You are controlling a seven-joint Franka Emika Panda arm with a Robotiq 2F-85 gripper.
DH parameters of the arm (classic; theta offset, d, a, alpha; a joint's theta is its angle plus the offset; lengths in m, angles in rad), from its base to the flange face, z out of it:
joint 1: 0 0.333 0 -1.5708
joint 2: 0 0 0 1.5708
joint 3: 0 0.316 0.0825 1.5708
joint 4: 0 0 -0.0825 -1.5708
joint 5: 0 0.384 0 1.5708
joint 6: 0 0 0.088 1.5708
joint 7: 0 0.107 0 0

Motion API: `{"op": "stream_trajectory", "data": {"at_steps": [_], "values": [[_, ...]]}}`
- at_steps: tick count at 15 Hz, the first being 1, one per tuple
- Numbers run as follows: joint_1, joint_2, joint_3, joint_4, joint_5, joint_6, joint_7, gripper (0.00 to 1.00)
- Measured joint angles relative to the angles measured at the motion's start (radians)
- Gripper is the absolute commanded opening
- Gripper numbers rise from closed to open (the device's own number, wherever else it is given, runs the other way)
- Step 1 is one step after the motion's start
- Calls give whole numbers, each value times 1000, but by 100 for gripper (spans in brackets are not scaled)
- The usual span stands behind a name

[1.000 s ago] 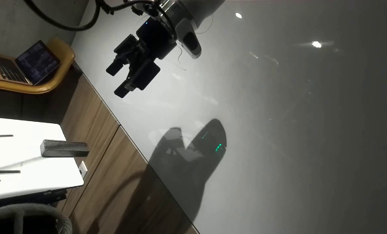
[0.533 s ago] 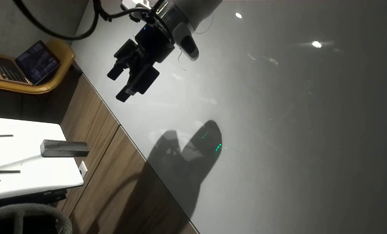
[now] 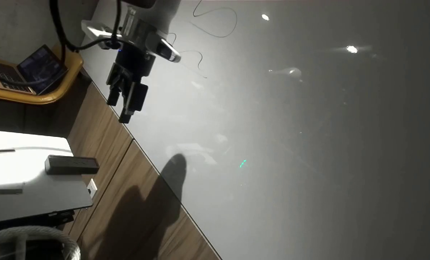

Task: Erase the drawings on the whiteboard

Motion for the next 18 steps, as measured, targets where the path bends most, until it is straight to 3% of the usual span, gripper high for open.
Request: {"op": "stream_trajectory", "data": {"at_steps": [5,14,18], "values": [[29,36,104,-139,-14,176,130,100],[78,290,73,-141,96,299,92,100],[98,374,75,-139,90,363,93,100]]}}
